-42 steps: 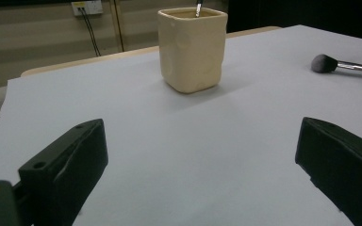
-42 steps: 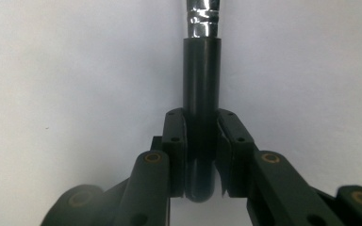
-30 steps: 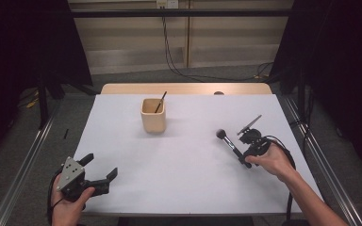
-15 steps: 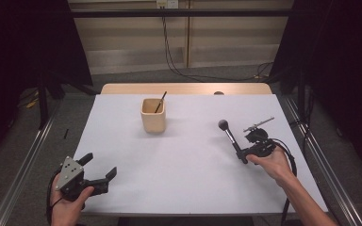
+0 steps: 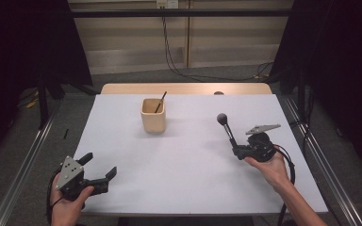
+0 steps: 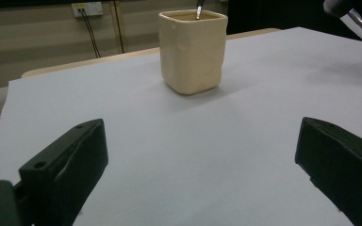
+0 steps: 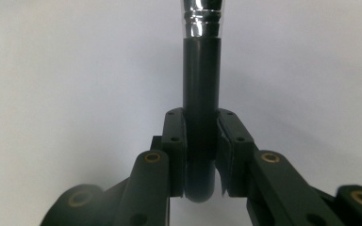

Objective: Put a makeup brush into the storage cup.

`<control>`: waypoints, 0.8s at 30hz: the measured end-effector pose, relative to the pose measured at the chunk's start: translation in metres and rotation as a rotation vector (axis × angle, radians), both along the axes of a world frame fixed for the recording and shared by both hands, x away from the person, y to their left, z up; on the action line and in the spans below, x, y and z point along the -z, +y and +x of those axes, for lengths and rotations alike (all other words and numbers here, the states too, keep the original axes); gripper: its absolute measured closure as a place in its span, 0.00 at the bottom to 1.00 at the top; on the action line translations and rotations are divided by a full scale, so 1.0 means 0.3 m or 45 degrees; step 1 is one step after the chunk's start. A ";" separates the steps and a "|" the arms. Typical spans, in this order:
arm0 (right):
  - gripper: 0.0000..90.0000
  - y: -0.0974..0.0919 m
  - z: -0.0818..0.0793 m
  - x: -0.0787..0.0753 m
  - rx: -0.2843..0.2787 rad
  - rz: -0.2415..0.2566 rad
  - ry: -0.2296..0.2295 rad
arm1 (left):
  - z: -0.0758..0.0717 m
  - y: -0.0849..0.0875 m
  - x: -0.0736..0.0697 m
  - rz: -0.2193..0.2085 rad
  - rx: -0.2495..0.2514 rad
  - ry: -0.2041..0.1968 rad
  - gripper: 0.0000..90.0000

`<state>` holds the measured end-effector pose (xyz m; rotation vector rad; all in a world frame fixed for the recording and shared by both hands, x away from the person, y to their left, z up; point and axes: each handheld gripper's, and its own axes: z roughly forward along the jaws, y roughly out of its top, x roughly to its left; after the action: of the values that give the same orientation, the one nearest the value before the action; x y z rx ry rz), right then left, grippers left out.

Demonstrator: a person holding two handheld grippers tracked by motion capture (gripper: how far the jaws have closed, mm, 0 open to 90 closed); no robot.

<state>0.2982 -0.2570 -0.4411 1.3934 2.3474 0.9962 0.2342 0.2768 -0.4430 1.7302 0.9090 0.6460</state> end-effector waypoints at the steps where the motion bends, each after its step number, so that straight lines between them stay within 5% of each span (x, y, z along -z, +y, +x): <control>1: 0.84 0.000 -0.002 0.000 0.002 0.011 -0.007 | -0.001 -0.001 0.000 -0.011 -0.006 0.000 0.03; 5: 0.84 -0.005 -0.015 0.006 0.006 0.086 -0.102 | -0.001 0.003 -0.001 -0.003 -0.007 -0.003 0.03; 17: 0.84 -0.019 -0.035 0.013 0.007 0.262 -0.267 | -0.003 0.005 -0.006 -0.013 -0.005 -0.008 0.03; 24: 0.84 -0.010 -0.052 0.015 -0.042 0.306 -0.328 | 0.000 0.003 -0.006 -0.020 -0.008 -0.007 0.03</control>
<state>0.2826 -0.2600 -0.4456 1.2193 2.1238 1.4147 0.2341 0.2778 -0.4411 1.7117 0.9137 0.6456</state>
